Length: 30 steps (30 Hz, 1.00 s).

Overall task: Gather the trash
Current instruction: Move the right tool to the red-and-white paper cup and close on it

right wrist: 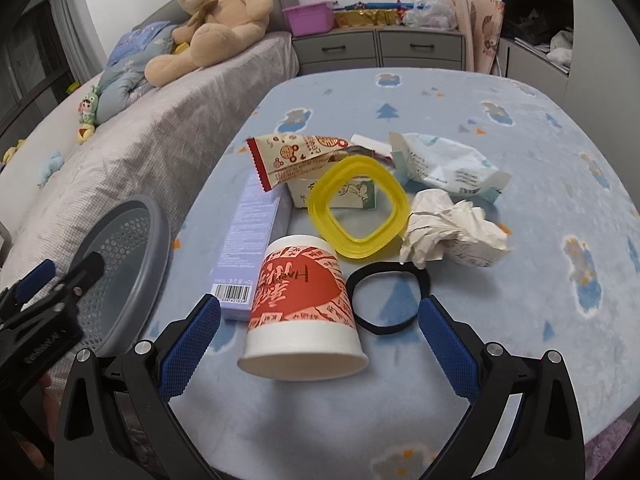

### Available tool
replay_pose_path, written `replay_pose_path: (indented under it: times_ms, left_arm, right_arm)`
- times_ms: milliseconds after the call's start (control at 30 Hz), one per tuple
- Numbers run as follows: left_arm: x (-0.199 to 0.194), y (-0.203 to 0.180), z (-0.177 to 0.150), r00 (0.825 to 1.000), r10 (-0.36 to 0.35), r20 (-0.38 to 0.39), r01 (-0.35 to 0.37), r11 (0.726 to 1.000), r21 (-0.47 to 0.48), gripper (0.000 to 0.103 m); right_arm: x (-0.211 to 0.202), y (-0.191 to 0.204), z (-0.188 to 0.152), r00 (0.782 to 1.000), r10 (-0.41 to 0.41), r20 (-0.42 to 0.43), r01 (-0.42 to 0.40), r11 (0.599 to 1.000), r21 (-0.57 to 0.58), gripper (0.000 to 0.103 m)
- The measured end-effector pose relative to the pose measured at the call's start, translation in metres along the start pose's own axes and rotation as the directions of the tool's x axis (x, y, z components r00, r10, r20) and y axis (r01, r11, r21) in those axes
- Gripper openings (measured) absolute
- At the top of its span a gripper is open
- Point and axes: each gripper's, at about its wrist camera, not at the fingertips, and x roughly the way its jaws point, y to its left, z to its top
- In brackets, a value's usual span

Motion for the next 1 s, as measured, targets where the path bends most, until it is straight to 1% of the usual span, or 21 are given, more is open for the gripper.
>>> replay_pose_path:
  times_ms: [167,333,367,400,467,500,567,633,767,1000]
  left_arm:
    - [0.001,0.008,0.002,1.0,0.0,-0.007,0.0,1.0,-0.026,0.09]
    - [0.002,0.001,0.001,1.0,-0.011,-0.015,0.011,1.0,0.006,0.09]
    - [0.002,-0.001,0.0,1.0,-0.013,-0.018,0.014,1.0,0.013,0.09]
    - [0.002,-0.003,0.0,1.0,-0.019,-0.021,0.02,1.0,0.02,0.09]
    - [0.003,-0.007,-0.001,0.999,-0.025,-0.028,0.025,0.999,0.033,0.09]
    - [0.004,-0.009,-0.002,0.999,-0.026,-0.032,0.027,0.999,0.04,0.09]
    - [0.006,-0.012,-0.003,0.999,-0.03,-0.039,0.032,0.998,0.05,0.09]
    - [0.009,-0.015,-0.004,0.998,-0.039,-0.05,0.042,0.998,0.057,0.09]
    - [0.012,-0.021,-0.004,0.997,-0.05,-0.06,0.054,0.996,0.068,0.09]
    - [0.019,-0.039,-0.004,0.995,-0.075,-0.073,0.082,0.993,0.09,0.09]
  right_arm:
    - [0.019,0.004,0.001,0.999,-0.022,-0.047,0.021,1.0,-0.013,0.097]
    - [0.03,0.004,-0.003,0.996,-0.029,-0.089,0.028,0.999,-0.021,0.095]
    - [0.03,0.003,-0.004,0.995,-0.025,-0.092,0.023,1.0,-0.019,0.093]
    - [0.031,0.002,-0.005,0.995,-0.021,-0.095,0.02,1.0,-0.017,0.087]
    - [0.03,0.002,-0.006,0.995,-0.02,-0.095,0.018,1.0,-0.022,0.08]
    - [0.029,0.002,-0.006,0.995,-0.009,-0.095,0.006,1.0,-0.026,0.074]
    - [0.029,0.002,-0.008,0.994,0.027,-0.104,-0.03,0.999,-0.027,0.066]
    - [0.026,0.0,-0.009,0.995,0.026,-0.095,-0.028,0.999,-0.024,0.066]
    - [0.018,-0.008,-0.011,0.994,0.069,-0.086,-0.069,0.998,0.006,0.065]
    - [-0.013,-0.031,-0.01,0.995,0.098,-0.031,-0.097,0.995,0.039,0.065]
